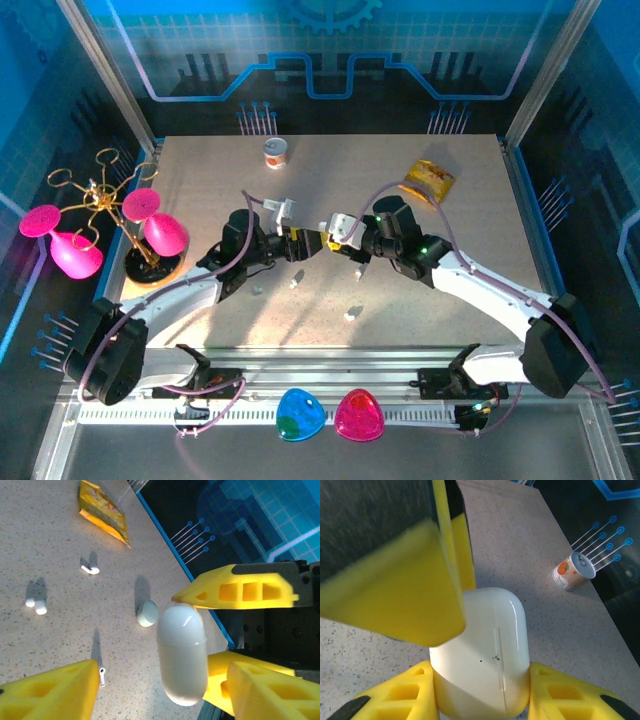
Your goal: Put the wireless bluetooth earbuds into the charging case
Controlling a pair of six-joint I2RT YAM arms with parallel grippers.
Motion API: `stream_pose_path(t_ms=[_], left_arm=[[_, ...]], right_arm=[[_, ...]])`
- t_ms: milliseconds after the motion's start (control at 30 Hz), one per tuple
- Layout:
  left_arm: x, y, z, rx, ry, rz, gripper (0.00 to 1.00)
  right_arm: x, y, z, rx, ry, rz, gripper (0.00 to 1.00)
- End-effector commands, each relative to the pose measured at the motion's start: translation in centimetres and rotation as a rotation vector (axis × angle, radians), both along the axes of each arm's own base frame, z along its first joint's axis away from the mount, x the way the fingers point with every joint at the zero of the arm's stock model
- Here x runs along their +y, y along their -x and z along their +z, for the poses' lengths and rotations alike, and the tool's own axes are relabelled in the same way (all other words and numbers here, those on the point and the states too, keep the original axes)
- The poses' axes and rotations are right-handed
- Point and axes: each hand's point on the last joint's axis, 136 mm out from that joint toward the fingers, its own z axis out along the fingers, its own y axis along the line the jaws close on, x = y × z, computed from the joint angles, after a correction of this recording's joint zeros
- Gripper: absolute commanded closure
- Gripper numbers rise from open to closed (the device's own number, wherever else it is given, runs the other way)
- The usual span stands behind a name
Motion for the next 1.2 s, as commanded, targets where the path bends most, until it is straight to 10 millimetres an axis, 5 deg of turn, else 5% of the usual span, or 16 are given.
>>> stream_pose_path(t_ms=[0,533,767,900,1167], left_arm=[[-1.1,0.1,2.5,-0.063,0.054,-0.045,0.38],[-1.8,0.4,2.9,-0.08,0.09,-0.093,0.86],[-1.9,1.6,4.8,-0.321,0.062,-0.167,0.92],[-2.1,2.5,6.6,-0.482,0.047,-0.222,0.93],[-2.7,6.3,8.9,-0.841,0.081,-0.404,0.96]], right_arm=[[-0.1,0.1,1.3,-0.017,-0.051,0.001,0.74],[-0.1,0.0,1.5,-0.012,-0.076,-0.008,0.72],[-2.2,1.8,3.6,0.103,-0.275,-0.001,0.37],[-3.4,4.8,5.6,0.218,-0.441,0.093,0.31],[-5.1,7.7,9.2,0.428,-0.675,0.168,0.3]])
